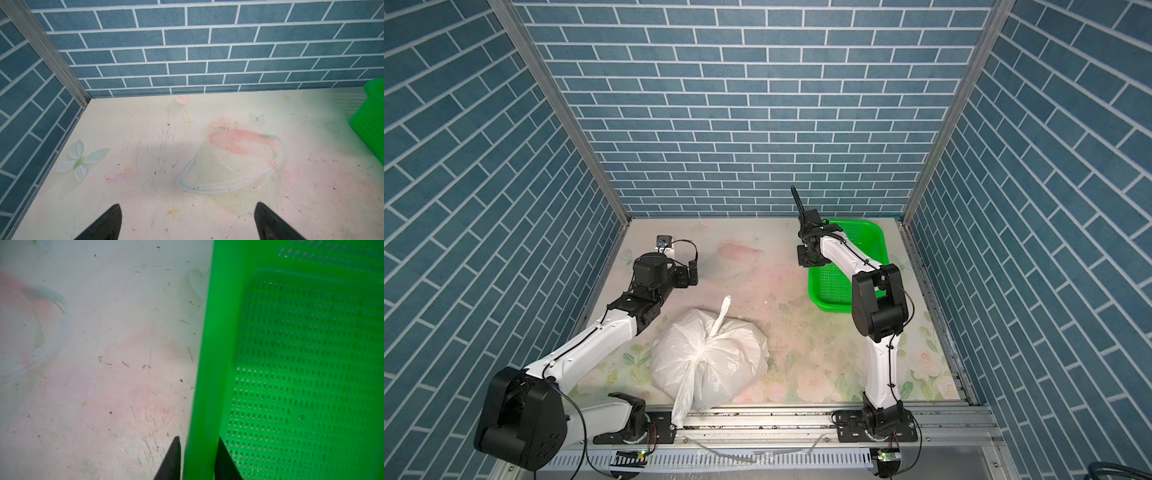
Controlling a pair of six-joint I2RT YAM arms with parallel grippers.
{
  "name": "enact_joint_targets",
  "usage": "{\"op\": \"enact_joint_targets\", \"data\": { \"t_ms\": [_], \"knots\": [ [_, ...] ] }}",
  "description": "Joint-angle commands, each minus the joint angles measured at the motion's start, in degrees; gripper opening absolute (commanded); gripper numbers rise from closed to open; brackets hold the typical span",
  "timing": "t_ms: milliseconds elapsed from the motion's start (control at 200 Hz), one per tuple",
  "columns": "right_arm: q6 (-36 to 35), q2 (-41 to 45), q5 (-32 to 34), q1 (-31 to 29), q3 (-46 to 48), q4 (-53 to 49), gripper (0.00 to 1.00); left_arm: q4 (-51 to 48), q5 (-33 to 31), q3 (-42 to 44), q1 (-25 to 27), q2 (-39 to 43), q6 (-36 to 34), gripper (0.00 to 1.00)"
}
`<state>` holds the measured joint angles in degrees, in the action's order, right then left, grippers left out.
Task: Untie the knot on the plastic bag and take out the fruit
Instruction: 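Grasp the green basket rim with the right gripper and slide it farther away, then release the basket and move the right gripper to the white bag's knot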
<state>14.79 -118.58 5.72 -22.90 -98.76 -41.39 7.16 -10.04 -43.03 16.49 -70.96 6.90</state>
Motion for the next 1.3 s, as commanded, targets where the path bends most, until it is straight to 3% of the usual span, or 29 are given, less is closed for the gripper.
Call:
{"op": "enact_joint_targets", "data": {
  "t_ms": [0,185,765,865,1010,1080,1195,1295],
  "knots": [
    [-4.59,0.66,1.32,1.71,2.56,-1.23,0.22,-0.30,-0.31,0.87,0.30,0.73,0.04,1.00],
    [-10.24,0.30,2.43,4.92,3.04,-0.05,0.16,-0.05,0.02,0.51,0.23,-0.08,0.20,1.00],
    [-18.48,-8.39,0.65,13.79,-7.75,-0.30,0.17,-1.23,-0.24,-2.41,0.29,-2.55,0.25,1.00],
    [-18.04,-5.98,-1.91,13.64,-7.55,-1.59,0.24,-2.28,-0.16,-3.00,0.29,-2.51,0.31,1.00],
    [-17.30,1.29,-4.48,11.23,-4.39,-3.51,0.52,-4.05,-0.12,-3.92,0.27,-2.09,0.30,1.00],
    [-17.00,5.67,-4.78,9.16,-1.84,-4.02,0.61,-4.55,-0.27,-3.91,0.29,-1.72,0.90,1.00],
    [-16.08,12.35,-6.49,4.75,1.79,-5.34,0.67,-5.45,-0.99,-3.34,0.21,-0.88,2.56,1.00],
    [-15.41,17.81,-12.67,-0.14,6.31,-4.58,0.69,-6.52,-1.36,-2.57,-0.14,0.10,4.23,1.00]
  ]
}}
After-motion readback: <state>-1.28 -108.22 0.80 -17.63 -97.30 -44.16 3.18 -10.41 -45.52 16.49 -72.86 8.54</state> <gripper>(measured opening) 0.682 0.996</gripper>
